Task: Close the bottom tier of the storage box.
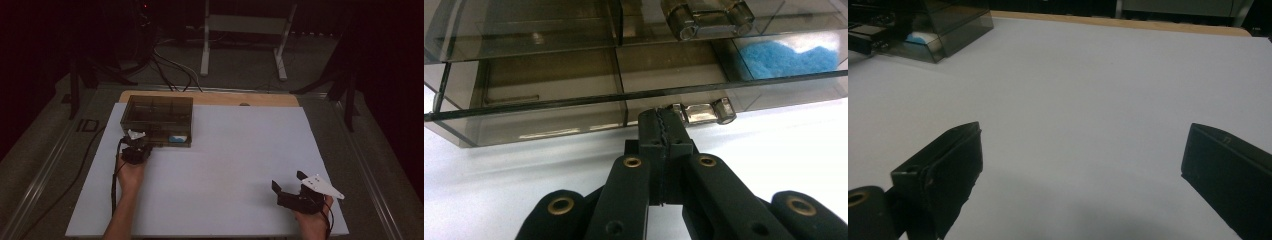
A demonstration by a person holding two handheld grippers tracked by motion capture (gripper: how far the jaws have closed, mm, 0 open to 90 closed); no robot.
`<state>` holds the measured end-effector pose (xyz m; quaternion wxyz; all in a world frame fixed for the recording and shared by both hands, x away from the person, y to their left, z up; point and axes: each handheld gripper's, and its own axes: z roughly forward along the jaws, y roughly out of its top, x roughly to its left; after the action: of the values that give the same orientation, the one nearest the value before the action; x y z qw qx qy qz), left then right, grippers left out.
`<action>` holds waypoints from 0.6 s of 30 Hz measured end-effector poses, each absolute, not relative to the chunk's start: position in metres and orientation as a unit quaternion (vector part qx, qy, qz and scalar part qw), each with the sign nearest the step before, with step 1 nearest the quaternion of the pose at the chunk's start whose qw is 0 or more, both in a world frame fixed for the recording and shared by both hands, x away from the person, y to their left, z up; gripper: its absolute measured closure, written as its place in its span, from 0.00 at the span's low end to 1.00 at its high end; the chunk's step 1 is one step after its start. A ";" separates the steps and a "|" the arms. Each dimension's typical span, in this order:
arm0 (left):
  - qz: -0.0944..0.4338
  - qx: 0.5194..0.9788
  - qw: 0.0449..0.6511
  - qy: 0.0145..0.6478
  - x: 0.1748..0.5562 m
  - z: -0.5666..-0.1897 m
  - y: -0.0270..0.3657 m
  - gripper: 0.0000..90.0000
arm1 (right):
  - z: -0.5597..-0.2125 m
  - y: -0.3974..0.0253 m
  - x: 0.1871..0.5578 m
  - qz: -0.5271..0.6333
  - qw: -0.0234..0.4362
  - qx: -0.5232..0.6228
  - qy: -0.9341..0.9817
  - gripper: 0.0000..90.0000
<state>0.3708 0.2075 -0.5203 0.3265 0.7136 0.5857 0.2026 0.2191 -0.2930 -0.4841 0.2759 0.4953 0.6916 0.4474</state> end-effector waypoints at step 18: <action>0.208 0.707 0.322 0.595 0.378 -0.519 0.204 1.00 | -0.484 -0.293 0.219 0.447 0.277 0.495 0.691 0.03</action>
<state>0.3775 0.2043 -0.5194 0.3220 0.7065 0.5948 0.2082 0.2188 -0.2930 -0.4840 0.2768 0.4955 0.6913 0.4473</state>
